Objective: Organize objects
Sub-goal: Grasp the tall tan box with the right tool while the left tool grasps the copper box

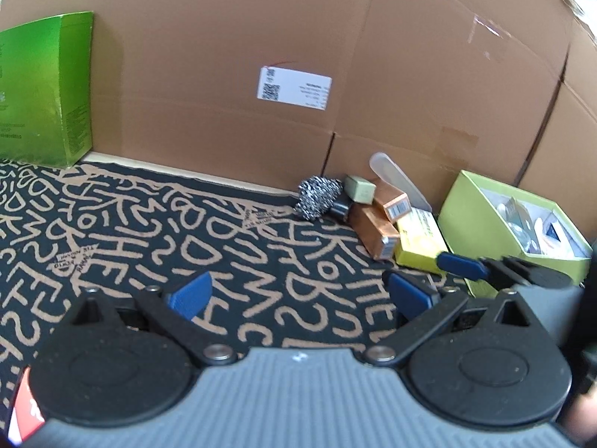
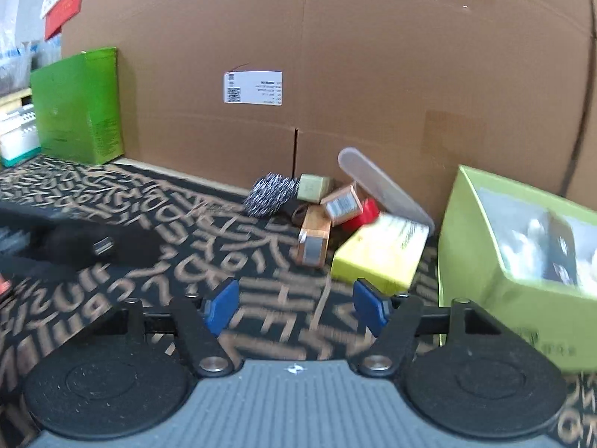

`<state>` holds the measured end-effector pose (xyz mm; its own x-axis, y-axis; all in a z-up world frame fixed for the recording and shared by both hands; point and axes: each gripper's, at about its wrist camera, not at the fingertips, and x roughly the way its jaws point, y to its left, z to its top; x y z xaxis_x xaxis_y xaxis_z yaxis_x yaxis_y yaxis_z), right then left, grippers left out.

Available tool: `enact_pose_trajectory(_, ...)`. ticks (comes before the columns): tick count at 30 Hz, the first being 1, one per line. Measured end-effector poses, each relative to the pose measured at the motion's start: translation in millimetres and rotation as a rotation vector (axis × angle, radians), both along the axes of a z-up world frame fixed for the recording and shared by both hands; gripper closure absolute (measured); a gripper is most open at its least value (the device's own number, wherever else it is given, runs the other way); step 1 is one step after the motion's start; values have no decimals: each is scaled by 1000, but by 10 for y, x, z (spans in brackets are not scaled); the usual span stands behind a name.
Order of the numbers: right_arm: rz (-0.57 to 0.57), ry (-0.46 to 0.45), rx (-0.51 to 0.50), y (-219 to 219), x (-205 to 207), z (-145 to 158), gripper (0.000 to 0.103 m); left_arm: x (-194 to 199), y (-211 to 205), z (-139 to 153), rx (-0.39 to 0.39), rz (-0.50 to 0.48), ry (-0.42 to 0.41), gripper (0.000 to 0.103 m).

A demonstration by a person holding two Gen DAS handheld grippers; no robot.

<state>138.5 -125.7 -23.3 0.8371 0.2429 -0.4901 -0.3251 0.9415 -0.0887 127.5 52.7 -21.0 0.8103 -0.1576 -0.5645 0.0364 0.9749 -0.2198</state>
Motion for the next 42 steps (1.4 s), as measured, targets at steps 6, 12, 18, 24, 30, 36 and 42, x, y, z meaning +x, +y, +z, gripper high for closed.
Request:
enact_pose_trajectory(6, -85, 3, -41, 132, 494, -99, 48, 182, 77, 28, -44, 13, 9, 0)
enact_pose_trajectory(12, -75, -7, -39, 139, 529, -127, 75, 415, -45, 60, -60, -5, 9, 3)
enact_pose_trajectory(18, -49, -6, -44, 57, 213, -156, 75, 760, -368, 26, -24, -79, 51, 15)
enact_pose_trajectory(24, -51, 27, 33, -133, -107, -100, 75, 1159, -675, -20, 13, -116, 74, 20)
enact_pose_trajectory(30, -45, 36, 81, -225, -415, -62, 76, 1547, -810, -237, 3, -132, 168, 45)
enact_pose_trajectory(36, -40, 38, 100, -306, -660, -46, 76, 1597, -735, -340, -28, -145, 211, 79)
enact_pose_trajectory(42, -48, 52, 134, -399, -840, -32, 76, 1173, -660, -243, 17, -198, 210, 79)
